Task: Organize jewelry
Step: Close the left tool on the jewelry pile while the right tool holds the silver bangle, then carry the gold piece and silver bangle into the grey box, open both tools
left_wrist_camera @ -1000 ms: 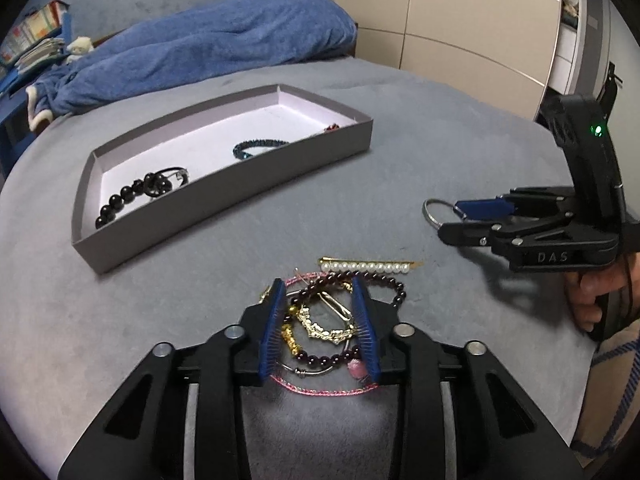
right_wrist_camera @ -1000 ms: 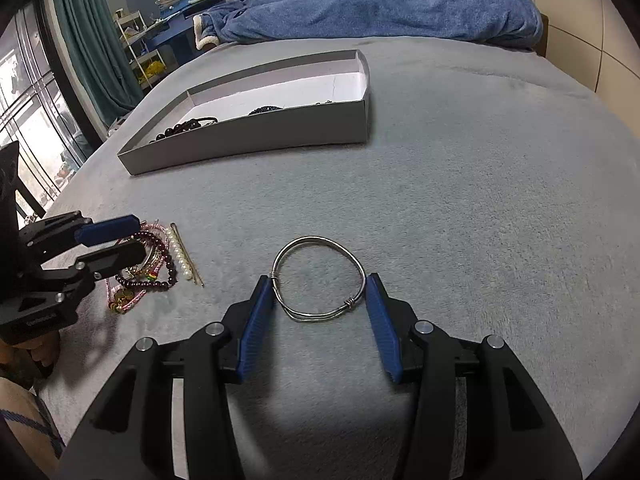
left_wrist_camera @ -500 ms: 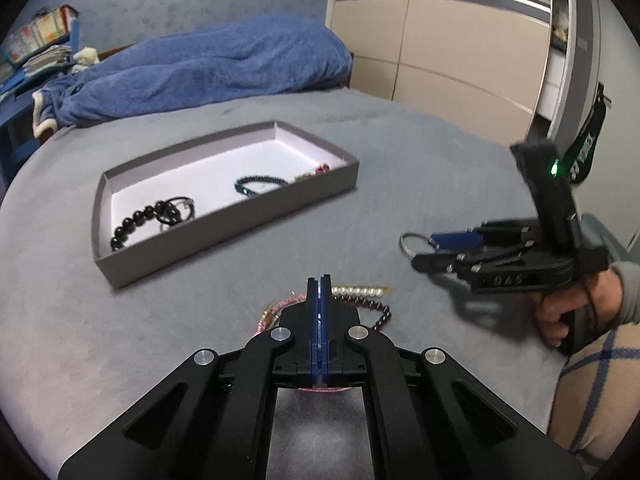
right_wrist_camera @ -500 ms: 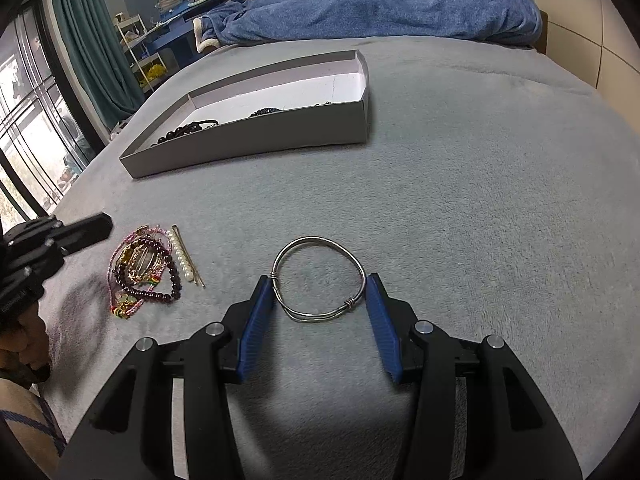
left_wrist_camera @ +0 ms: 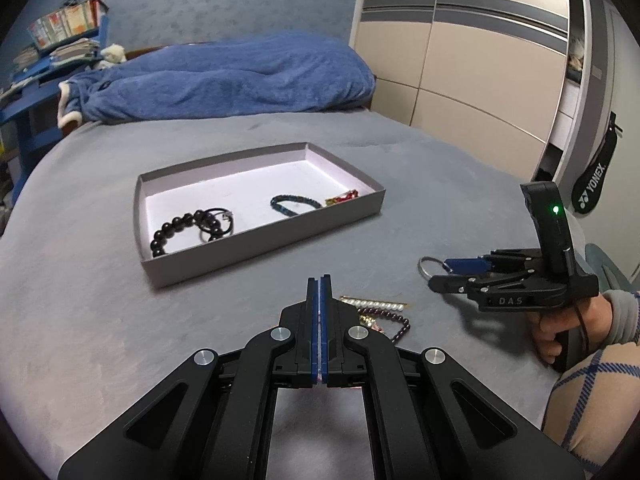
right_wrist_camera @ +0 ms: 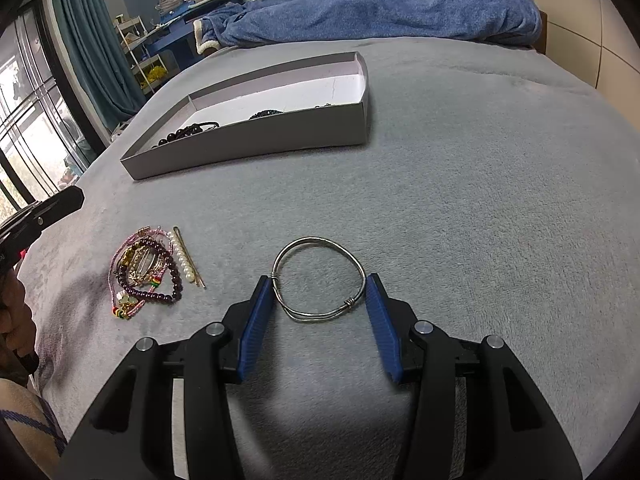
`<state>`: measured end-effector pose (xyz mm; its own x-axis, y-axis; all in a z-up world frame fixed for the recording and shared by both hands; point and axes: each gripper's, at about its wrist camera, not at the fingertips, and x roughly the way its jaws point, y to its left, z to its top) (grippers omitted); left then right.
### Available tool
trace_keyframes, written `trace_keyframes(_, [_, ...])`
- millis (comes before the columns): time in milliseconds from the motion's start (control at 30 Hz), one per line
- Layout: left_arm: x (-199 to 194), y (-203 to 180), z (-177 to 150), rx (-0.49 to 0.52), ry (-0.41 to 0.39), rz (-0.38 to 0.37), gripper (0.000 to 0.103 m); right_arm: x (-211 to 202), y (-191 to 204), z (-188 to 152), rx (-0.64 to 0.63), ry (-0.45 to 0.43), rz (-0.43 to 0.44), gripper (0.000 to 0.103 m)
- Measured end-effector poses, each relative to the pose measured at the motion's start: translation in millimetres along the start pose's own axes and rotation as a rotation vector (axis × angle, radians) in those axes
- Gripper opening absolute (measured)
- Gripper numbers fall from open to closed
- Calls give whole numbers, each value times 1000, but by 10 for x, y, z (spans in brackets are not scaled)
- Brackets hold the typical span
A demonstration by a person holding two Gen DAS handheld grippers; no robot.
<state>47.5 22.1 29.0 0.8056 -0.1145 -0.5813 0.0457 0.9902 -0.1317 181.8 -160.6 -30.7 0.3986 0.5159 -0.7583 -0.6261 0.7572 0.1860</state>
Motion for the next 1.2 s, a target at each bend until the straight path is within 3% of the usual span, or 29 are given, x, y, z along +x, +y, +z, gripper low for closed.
trace_keyframes(200, [-8,56,-45,-14,11,2,1,-7,-4,3,1,0,1,48])
trace_keyframes(333, [84,18,-112,5,59,-20,2,-10,-3,3,0,0,0,48])
trace_keyframes(667, [317,-89,-236,61,150,-3,21,-10,-6,5,4,0,5,48])
trace_keyframes(933, [485,-96,-256,78,206,-7,21,-17,-13,7,6,0,9,48])
trace_keyframes(1067, [512,-156,-246,105,215,-17,8,-14,-17,4,6,0,9,48])
trace_keyframes(1200, [443,-219,-227,124,185,-16,7,-16,-17,4,6,-1,9,48])
